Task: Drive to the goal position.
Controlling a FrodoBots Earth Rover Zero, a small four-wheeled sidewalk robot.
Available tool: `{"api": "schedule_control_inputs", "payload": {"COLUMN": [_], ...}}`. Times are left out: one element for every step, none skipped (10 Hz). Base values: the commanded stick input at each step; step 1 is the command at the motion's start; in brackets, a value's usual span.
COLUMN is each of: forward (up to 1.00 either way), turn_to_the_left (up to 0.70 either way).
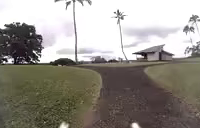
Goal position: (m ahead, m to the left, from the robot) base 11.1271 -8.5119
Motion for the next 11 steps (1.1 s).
{"api": "schedule_control_inputs", "payload": {"forward": [0.5,0.5,0.5,0.5,0.5,0.5,0.5,0.5,0.5,0.64,0.7], "turn_to_the_left": [-0.27,-0.27,-0.27,-0.22,0.0,0.0,0.0,0.0,0.0,0.0,0.0]}}
